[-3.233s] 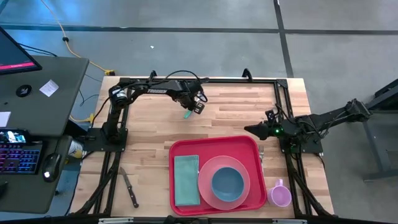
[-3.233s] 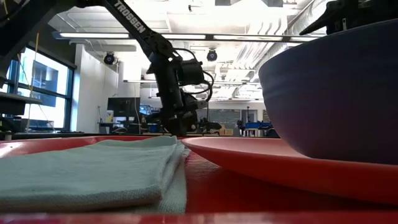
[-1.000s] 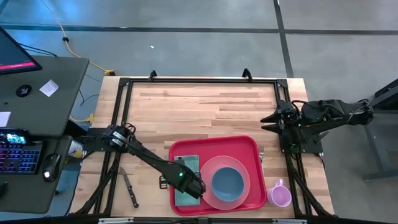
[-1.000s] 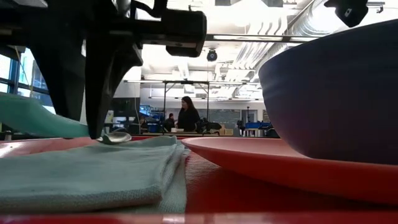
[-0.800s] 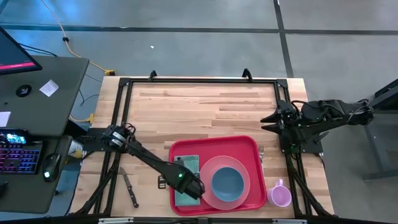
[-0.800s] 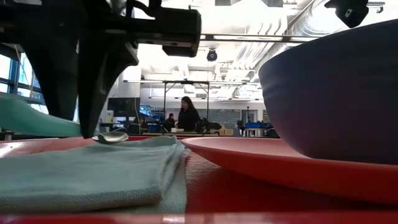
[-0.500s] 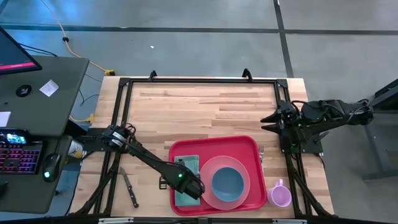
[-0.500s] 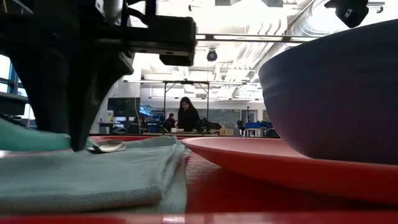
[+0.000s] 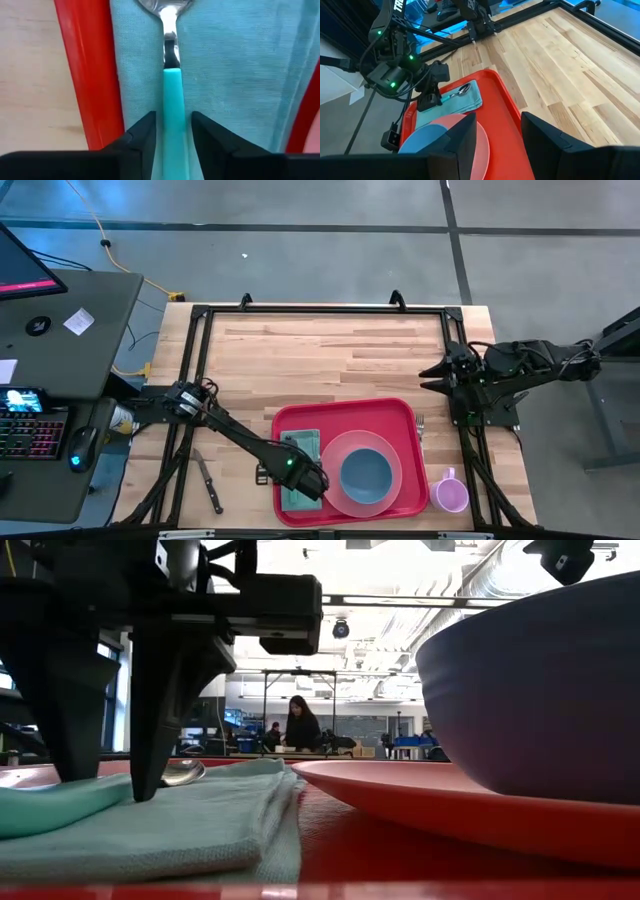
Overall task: Set up tray
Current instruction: Put the blue spoon on the blue napkin, then put the black knife on the blue napkin to the right of the blue spoon
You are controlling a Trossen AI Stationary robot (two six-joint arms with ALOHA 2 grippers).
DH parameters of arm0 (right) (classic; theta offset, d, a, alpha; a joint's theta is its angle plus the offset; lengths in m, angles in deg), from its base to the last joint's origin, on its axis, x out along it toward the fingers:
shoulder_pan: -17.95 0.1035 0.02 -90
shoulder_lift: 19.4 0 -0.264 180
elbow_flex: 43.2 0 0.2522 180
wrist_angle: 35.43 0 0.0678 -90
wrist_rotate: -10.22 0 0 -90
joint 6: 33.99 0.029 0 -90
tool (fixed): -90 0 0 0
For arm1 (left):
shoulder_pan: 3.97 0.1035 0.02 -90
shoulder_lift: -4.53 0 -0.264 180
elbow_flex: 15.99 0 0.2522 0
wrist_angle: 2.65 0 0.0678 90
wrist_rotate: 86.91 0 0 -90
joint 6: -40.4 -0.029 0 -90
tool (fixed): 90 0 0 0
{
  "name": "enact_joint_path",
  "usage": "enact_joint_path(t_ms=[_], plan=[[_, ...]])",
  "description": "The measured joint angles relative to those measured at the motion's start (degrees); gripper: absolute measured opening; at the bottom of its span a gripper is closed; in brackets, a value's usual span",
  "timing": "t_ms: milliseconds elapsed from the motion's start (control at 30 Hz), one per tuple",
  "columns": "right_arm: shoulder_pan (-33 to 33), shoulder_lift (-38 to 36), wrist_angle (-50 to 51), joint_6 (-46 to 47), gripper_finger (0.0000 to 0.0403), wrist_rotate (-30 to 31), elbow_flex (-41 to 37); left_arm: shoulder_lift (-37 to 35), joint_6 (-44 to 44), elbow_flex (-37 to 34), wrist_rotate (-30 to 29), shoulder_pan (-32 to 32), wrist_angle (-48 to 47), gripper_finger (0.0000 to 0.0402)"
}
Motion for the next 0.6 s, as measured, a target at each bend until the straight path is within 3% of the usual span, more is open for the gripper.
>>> enact_joint_path(t_ms=[333,467,600], plan=[[0.0,0.0,0.0,0.0,0.0138,0.0,0.0,-1.1,0.1,1.6,0.8,0.0,-1.0,0.0161],[0.0,0.0,0.5,0.0,0.0138,0.0,0.0,-2.0,-1.7,6.8,-0.5,0.0,-8.9,0.0161],[0.0,0.0,1.1,0.1,0.0138,0.0,0.0,-2.6,0.6,12.2,0.7,-1.9,-22.7,0.0161]])
